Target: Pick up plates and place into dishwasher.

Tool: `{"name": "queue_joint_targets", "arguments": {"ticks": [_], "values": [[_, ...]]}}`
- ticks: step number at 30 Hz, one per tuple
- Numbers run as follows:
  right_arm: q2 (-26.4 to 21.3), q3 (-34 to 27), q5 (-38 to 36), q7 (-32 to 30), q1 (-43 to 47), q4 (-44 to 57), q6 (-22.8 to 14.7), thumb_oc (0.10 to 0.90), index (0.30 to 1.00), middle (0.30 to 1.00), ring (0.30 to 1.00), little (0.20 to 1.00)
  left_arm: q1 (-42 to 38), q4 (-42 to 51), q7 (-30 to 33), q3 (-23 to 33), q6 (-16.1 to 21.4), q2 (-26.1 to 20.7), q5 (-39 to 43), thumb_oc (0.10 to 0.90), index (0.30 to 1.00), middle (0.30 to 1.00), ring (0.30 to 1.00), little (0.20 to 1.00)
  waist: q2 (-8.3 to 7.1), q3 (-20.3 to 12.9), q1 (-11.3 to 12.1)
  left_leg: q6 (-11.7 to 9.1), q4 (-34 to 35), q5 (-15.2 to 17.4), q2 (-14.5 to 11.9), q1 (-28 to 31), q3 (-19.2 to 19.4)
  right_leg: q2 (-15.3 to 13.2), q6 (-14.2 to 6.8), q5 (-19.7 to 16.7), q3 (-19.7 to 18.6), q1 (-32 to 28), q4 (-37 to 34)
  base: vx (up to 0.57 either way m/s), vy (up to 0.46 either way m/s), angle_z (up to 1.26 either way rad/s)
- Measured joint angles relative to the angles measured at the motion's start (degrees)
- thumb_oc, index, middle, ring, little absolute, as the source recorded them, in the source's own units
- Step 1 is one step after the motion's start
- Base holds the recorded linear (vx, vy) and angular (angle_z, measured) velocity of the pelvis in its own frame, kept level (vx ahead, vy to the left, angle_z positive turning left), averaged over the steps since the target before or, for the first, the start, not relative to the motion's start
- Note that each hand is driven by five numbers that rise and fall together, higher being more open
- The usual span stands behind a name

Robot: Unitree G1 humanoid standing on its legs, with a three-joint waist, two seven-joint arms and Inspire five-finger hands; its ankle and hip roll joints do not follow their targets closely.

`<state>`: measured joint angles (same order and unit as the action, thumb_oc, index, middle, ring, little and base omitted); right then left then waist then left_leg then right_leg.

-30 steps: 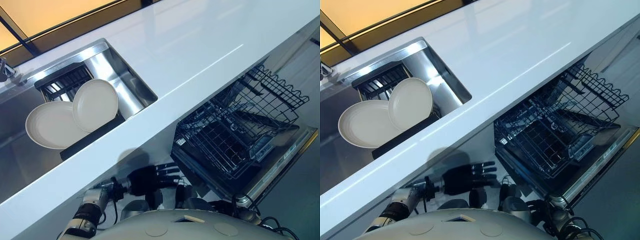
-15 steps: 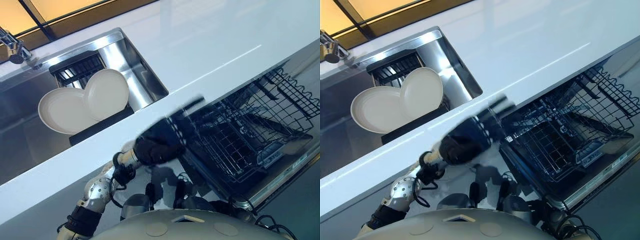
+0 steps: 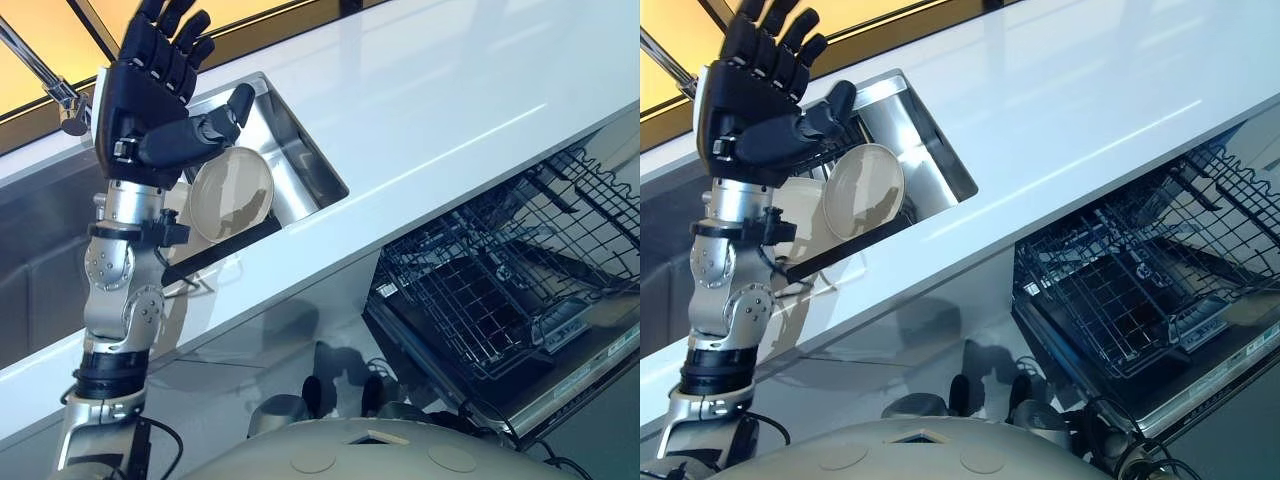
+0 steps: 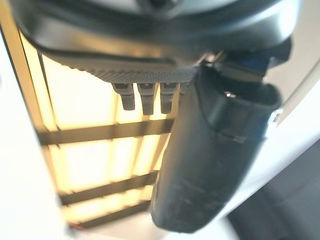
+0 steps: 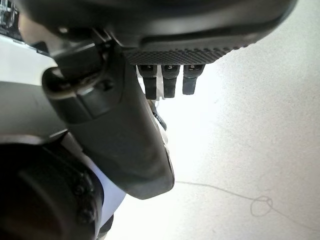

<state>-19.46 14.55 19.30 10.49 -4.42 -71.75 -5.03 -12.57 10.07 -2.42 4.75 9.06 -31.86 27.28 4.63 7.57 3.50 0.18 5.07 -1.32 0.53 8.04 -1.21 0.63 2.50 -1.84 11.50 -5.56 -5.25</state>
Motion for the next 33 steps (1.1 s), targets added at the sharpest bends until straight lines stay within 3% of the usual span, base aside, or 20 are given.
{"name": "queue_joint_targets", "arguments": {"ticks": [2, 8, 17, 27, 33], "values": [[0.0, 0.0, 0.0, 0.1, 0.3, 0.0, 0.1, 0.8, 0.9, 0.9, 0.9, 0.9, -1.7, -3.6, 1.3, -0.2, -3.1, -4.1, -2.9, 0.8, 0.9, 0.9, 0.9, 0.9, -0.12, -0.3, -0.9, 0.0, 0.0, 0.0, 0.0, 0.3, 0.4, 0.0, 0.0, 0.0, -0.4, -0.1, 0.0, 0.06, 0.069, -0.12], [-0.1, -0.1, 0.0, 0.6, 0.4, 0.4, 1.3, 0.8, 0.9, 0.9, 0.9, 0.9, -4.5, -14.6, 2.3, -0.5, -9.0, -10.0, -5.5, 0.8, 0.9, 0.9, 0.9, 0.9, 0.02, -1.4, -2.3, 0.1, 0.1, 0.4, -0.1, 0.8, 2.3, 0.2, -0.2, -0.1, -2.1, 0.0, 0.0, 0.07, 0.07, -0.15], [0.1, -0.3, -0.2, 0.8, -0.7, 2.1, 2.4, 0.8, 0.9, 0.9, 0.9, 0.9, -4.5, -32.3, -1.9, -1.6, -13.2, -16.3, -13.0, 0.8, 0.9, 0.9, 0.9, 0.9, -0.94, -2.2, -3.0, 0.7, 0.1, 1.2, 0.4, 1.7, 4.1, 0.1, -0.7, -0.5, -4.3, -0.1, 0.0, 0.06, 0.079, -0.12], [0.5, -0.8, -0.1, 0.2, -1.3, 3.7, 2.4, 0.8, 0.9, 0.9, 0.9, 0.9, -5.3, -38.1, -10.5, -2.8, -17.7, -20.1, -14.0, 0.8, 0.9, 0.9, 0.9, 0.9, -3.01, -1.7, -3.1, 1.7, 0.1, 1.9, 1.1, 1.6, 6.3, -0.6, -1.5, -1.1, -6.3, 0.8, 0.1, 0.02, 0.073, -0.11], [0.5, -1.1, -0.1, 0.0, -0.7, 4.5, 2.4, 0.8, 0.9, 0.9, 0.9, 0.9, -8.6, -38.1, -14.0, -5.6, -17.9, -20.8, -13.7, 0.8, 0.9, 0.9, 0.9, 0.9, -3.99, -0.1, -3.1, 2.1, 0.0, 1.8, 1.5, 1.2, 6.7, -1.0, -1.9, -1.3, -6.5, 1.4, 0.4, 0.01, 0.048, -0.03]]}}
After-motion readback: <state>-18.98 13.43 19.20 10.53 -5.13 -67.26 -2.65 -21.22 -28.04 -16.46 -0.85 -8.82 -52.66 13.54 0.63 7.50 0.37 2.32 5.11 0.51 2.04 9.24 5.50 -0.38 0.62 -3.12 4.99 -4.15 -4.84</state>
